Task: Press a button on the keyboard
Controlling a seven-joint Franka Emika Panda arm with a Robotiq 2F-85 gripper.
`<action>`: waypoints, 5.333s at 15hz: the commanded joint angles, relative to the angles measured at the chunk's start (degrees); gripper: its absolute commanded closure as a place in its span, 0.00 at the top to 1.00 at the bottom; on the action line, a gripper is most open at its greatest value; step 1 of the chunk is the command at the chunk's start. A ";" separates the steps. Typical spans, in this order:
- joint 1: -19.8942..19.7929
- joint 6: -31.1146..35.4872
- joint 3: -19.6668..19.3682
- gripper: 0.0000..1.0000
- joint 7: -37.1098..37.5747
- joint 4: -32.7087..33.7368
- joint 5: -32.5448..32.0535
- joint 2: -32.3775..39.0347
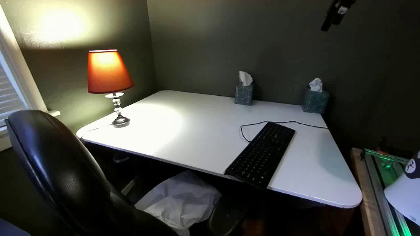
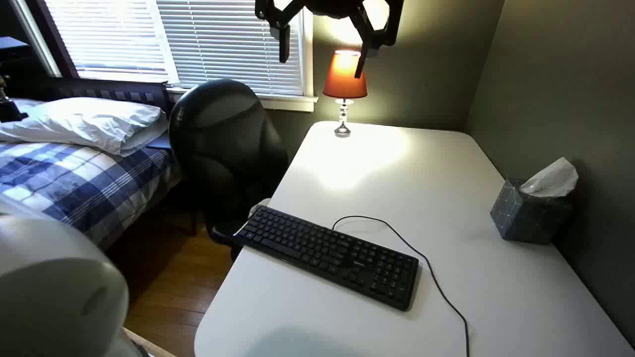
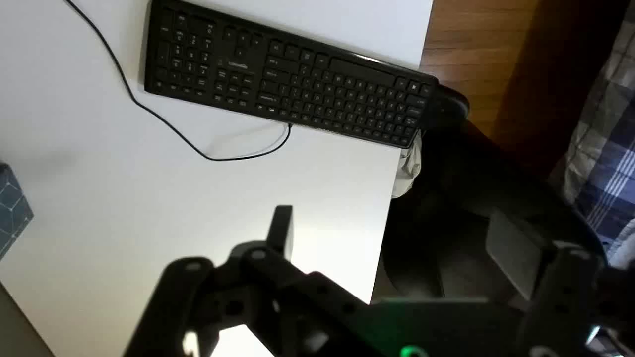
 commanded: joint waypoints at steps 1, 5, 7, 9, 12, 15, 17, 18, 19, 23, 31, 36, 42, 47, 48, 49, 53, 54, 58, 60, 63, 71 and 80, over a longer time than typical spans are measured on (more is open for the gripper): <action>-0.44 -0.12 0.30 1.00 -0.30 0.15 0.35 0.23; -0.44 -0.12 0.30 1.00 -0.30 0.15 0.35 0.23; -0.44 -0.12 0.30 1.00 -0.30 0.15 0.35 0.23; -0.44 -0.12 0.30 1.00 -0.30 0.15 0.35 0.23; -0.44 -0.12 0.30 1.00 -0.30 0.15 0.35 0.23; -0.44 -0.12 0.30 1.00 -0.30 0.15 0.35 0.23; -0.19 -0.24 0.02 1.00 0.04 0.70 0.57 1.75; -0.20 0.38 -0.14 1.00 0.43 0.73 0.67 2.72; -0.19 0.60 -0.31 1.00 0.64 0.73 0.69 3.65; -0.66 1.91 -0.99 1.00 1.23 0.11 0.93 7.64; -4.17 10.69 -1.24 1.00 2.92 -4.96 3.42 13.59; -6.46 15.98 -1.32 1.00 5.17 -7.04 5.13 18.75; -8.20 24.05 -1.04 1.00 7.37 -7.88 8.41 26.13; -8.90 28.92 -0.87 1.00 7.78 -7.71 11.02 31.62; -9.25 29.69 -0.64 1.00 8.26 -7.74 10.84 32.67; -9.54 30.42 -0.50 1.00 8.60 -7.68 10.69 33.79; -10.23 29.73 0.06 1.00 7.87 -7.43 10.02 34.25; -10.25 29.88 0.12 1.00 7.93 -7.41 10.01 34.62; -10.27 29.93 0.22 1.00 8.04 -7.25 10.01 34.83; -10.29 30.98 0.48 1.00 8.89 -7.43 9.95 35.52; -10.79 32.99 1.47 1.00 10.56 -8.38 9.33 36.49; -12.02 41.18 3.12 1.00 14.59 -9.39 8.18 42.73; -13.10 44.28 4.94 0.49 19.79 -8.03 6.19 50.15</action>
